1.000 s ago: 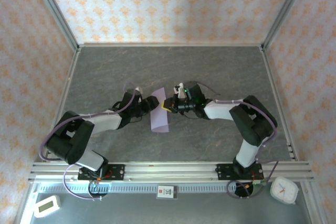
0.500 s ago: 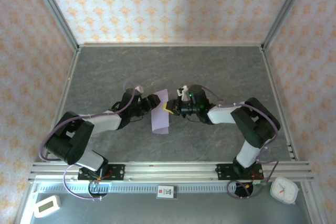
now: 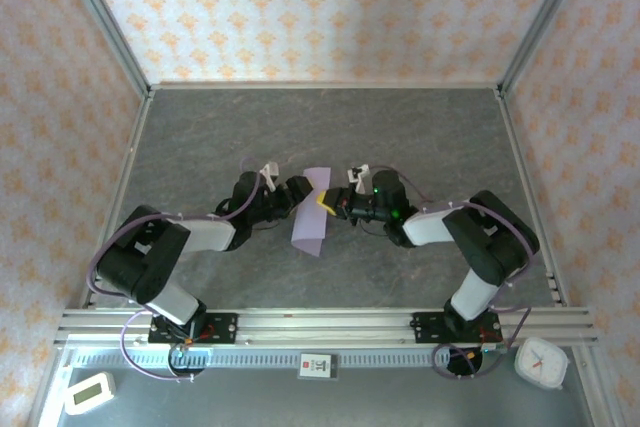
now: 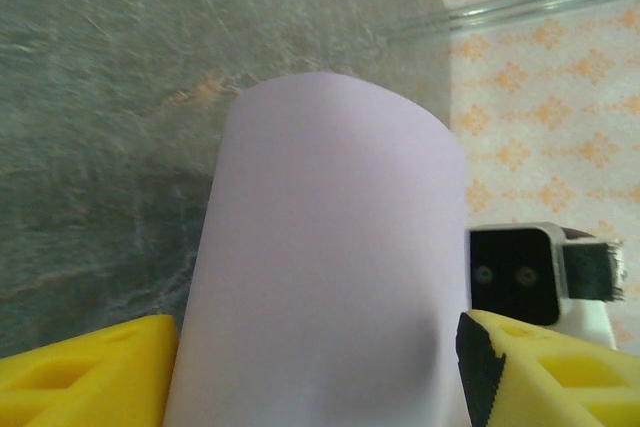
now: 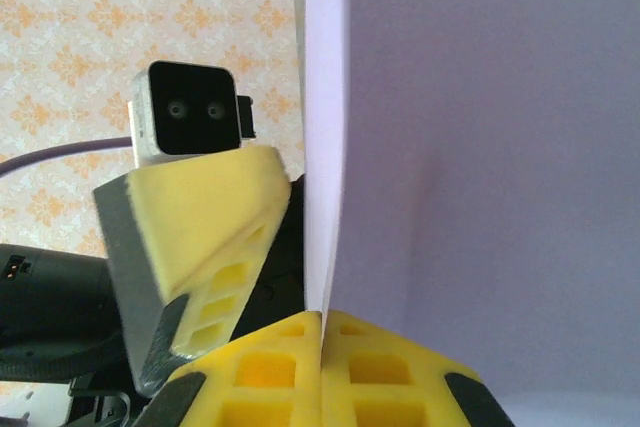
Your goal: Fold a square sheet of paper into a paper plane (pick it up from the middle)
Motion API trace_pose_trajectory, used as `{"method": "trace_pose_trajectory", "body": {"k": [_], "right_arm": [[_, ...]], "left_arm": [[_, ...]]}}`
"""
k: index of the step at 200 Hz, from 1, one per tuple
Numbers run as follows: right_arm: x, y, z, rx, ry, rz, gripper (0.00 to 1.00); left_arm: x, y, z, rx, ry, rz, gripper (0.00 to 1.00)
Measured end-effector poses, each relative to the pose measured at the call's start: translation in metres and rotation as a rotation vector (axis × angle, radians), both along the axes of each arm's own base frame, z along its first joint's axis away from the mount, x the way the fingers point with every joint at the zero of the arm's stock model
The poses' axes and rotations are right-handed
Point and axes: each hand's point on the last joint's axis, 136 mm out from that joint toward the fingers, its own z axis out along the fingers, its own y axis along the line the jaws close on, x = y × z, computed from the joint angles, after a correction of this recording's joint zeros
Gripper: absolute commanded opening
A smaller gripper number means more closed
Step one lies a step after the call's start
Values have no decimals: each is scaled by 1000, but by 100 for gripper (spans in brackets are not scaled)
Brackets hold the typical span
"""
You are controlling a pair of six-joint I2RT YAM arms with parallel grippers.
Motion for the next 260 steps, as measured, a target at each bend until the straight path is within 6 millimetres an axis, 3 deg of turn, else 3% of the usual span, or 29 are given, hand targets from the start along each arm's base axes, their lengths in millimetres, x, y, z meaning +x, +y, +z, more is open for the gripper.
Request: {"method": "trace_pose_trajectory", "body": {"k": [35,51,100,128,161,198,215,242,260], "right_arm": [[0,-1,-7,-25,1,0,0],[-2,-2,-17,-53,12,6,0],[-7,-6,-45,-127,52,21,0],[-9,-7,-57,-155,70,29,0],[-11,-4,-57,-157,67,40,0],[-6,1,-49,-144,48,41,0],[-5,2,-46,-135,47,39,19],[-5,6,-41,-112,50,37,37],[-4,7,-38,-105,43,40,42]], "left_arm": [[-1,-4,5,-22,-11,-9,75],[-2,-2,2,-2,-6,-8,80],[-3,26,-3,149,-9,55,84],[-10,34,-20,237,21,32,84],[-20,39,-34,308,51,-3,85],[-23,36,-35,305,47,-31,85],[-24,31,-34,281,38,-50,85],[-27,25,-33,239,34,-66,85],[-28,21,-29,215,26,-69,85]]}}
